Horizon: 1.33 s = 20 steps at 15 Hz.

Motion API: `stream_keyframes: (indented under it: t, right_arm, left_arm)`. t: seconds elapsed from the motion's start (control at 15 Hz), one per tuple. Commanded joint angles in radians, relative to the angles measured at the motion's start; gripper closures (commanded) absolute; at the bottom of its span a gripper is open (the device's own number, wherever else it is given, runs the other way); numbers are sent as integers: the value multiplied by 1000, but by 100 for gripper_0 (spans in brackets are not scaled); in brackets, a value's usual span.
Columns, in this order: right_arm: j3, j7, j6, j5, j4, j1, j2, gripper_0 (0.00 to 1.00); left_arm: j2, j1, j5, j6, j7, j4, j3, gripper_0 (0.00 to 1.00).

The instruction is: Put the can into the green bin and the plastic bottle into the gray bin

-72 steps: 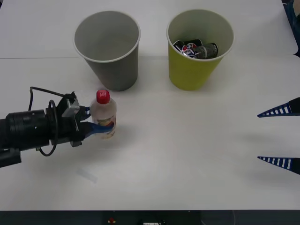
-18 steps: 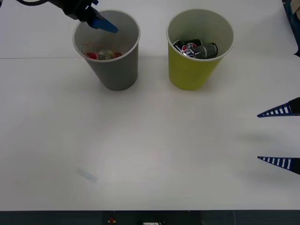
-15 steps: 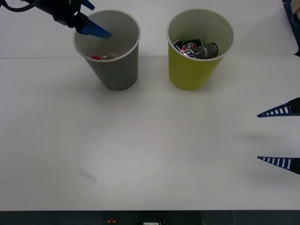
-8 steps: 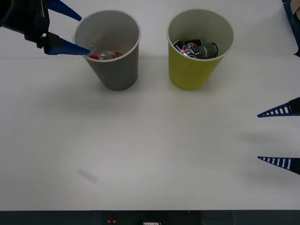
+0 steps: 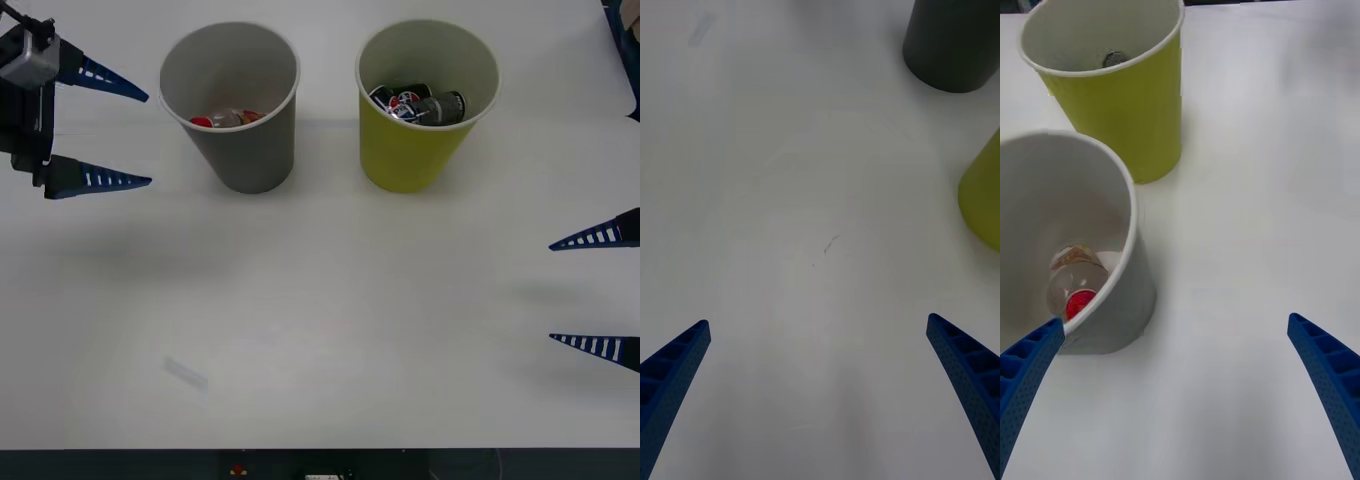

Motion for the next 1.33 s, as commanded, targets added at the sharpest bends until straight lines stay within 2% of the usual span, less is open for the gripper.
stream_keyframes:
  t: [0.07, 0.33, 0.73, 1.0, 1.33]
  right_arm:
    - [0, 0, 0, 0, 0, 0, 0, 0]
    - [0, 0, 0, 0, 0, 0, 0, 0]
    - [0, 0, 0, 0, 0, 0, 0, 0]
    - [0, 0, 0, 0, 0, 0, 0, 0]
    - [0, 0, 0, 0, 0, 0, 0, 0]
  left_arm:
    - [11, 108, 53, 0, -99, -33, 36, 0]
    - [11, 283, 80, 0, -197, -117, 133, 0]
    - [11, 522, 86, 0, -226, -266, 231, 0]
    - [11, 607, 89, 34, -254, -326, 251, 0]
    - [11, 645, 88, 66, -280, -356, 260, 0]
